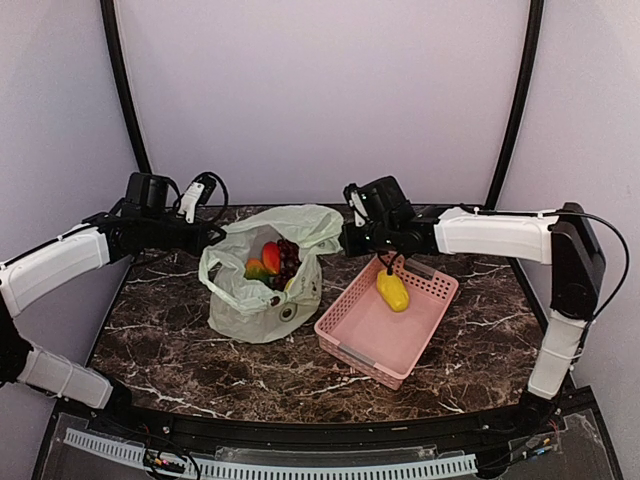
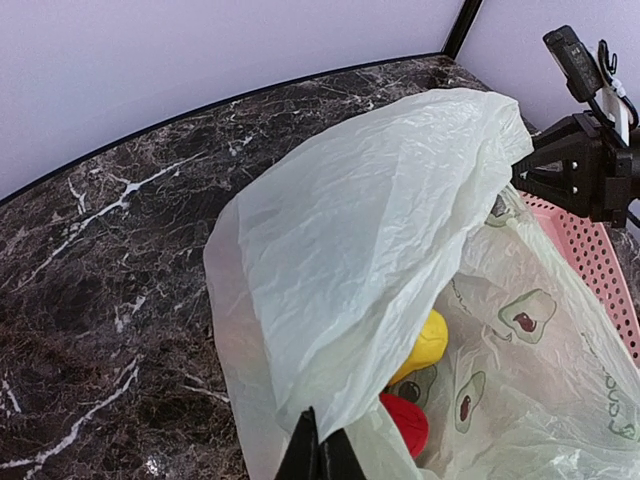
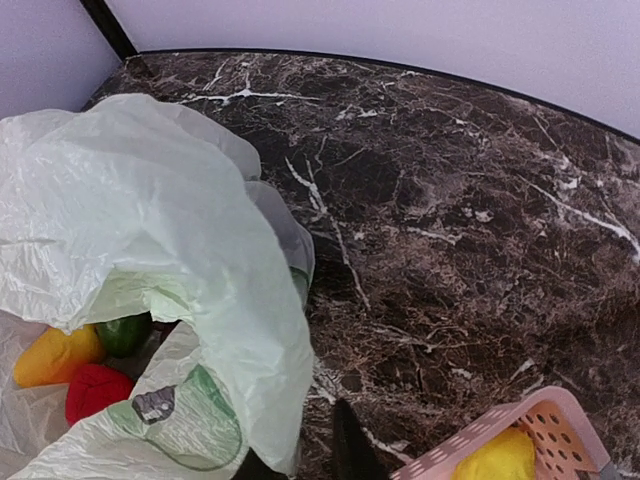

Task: Untie the knot of the plastic bag and take out the fruit
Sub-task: Adjust the takeout bag at the center of the board, then adjust the bag opening on the takeout bag.

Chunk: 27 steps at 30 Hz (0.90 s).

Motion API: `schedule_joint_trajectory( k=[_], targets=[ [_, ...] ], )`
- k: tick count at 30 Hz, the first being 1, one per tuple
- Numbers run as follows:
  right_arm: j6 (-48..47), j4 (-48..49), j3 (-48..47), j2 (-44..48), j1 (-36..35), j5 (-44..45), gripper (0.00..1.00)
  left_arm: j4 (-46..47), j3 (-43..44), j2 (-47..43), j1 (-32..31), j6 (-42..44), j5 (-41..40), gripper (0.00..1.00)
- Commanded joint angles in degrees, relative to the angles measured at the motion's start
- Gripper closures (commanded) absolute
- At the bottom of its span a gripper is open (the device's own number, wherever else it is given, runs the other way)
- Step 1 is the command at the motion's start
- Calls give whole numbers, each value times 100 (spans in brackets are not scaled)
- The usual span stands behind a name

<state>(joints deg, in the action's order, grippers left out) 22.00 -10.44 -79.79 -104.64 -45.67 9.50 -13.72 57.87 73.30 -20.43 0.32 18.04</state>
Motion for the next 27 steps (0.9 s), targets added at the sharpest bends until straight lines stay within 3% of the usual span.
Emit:
schedule_joint_trajectory(
  k=[1,4,7,14,27],
  targets=[
    [-141,-115,-24,605,-61,127,63,361,-84,-403,21,54,156,99],
    [-428,-116,-82,905,-298,150,38,409,-145,-496,21,1,174,99],
    [-680,-44,-115,1082,-559,71,29,494,-223,-615,21,-5,114,99],
    [-985,664,-329,867,-1116,-1083,33,442,-232,-697,21,-5,59,99],
    [-443,954,-1819,-1589,-1595,-3060,33,507,-278,-750,21,-6,168,99]
  ],
)
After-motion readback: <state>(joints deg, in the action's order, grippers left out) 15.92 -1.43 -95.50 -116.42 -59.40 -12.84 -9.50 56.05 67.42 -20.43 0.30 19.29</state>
